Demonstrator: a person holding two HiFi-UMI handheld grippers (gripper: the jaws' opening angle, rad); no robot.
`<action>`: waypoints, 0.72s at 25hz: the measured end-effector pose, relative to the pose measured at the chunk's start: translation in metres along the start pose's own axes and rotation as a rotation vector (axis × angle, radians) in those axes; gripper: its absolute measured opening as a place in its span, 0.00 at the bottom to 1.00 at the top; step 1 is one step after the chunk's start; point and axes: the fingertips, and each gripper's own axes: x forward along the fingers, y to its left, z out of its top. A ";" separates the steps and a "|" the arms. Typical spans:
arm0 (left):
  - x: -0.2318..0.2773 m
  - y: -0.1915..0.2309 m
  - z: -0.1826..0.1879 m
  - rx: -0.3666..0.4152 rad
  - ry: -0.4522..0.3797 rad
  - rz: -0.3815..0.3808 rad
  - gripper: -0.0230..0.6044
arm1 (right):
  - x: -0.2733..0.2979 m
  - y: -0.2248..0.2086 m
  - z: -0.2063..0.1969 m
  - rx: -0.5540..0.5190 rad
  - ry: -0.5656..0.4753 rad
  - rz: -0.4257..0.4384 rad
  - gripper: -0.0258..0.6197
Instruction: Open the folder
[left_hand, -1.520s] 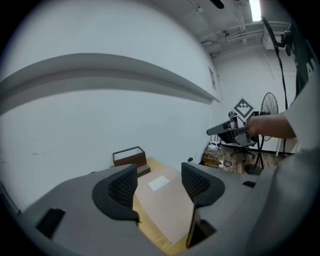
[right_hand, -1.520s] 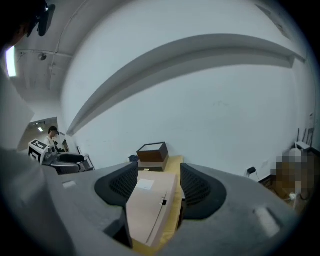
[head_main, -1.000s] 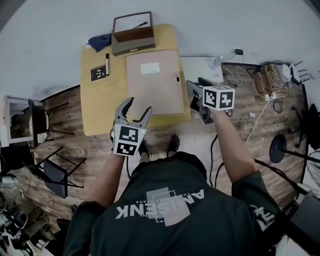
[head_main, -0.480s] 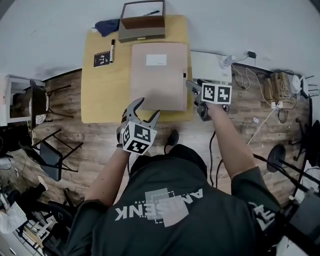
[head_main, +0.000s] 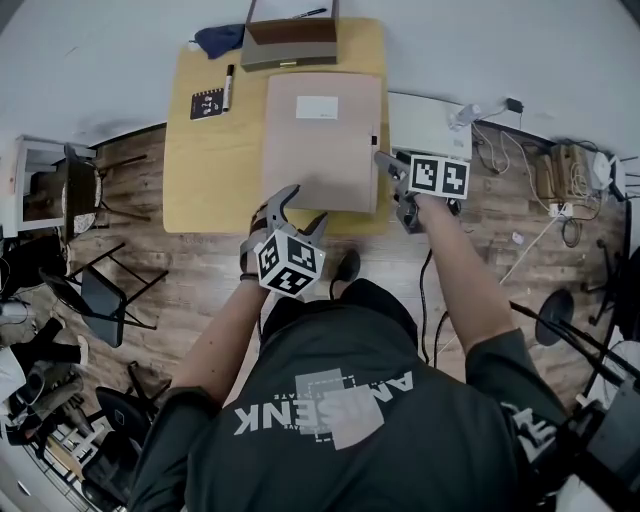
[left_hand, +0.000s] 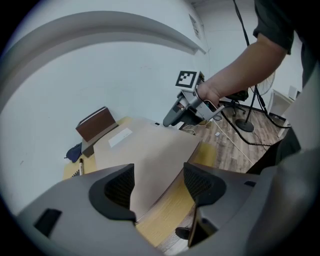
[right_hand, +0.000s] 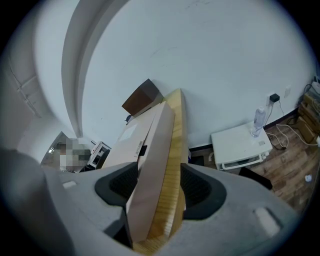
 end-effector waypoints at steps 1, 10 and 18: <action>0.004 -0.004 -0.001 0.031 0.013 -0.005 0.50 | 0.000 0.000 0.000 0.002 -0.001 0.000 0.43; 0.037 -0.028 0.002 0.354 0.076 -0.025 0.51 | 0.000 0.001 -0.001 -0.016 -0.005 0.001 0.43; 0.042 -0.030 0.007 0.409 0.075 -0.056 0.51 | -0.002 0.002 0.000 -0.028 -0.024 -0.010 0.43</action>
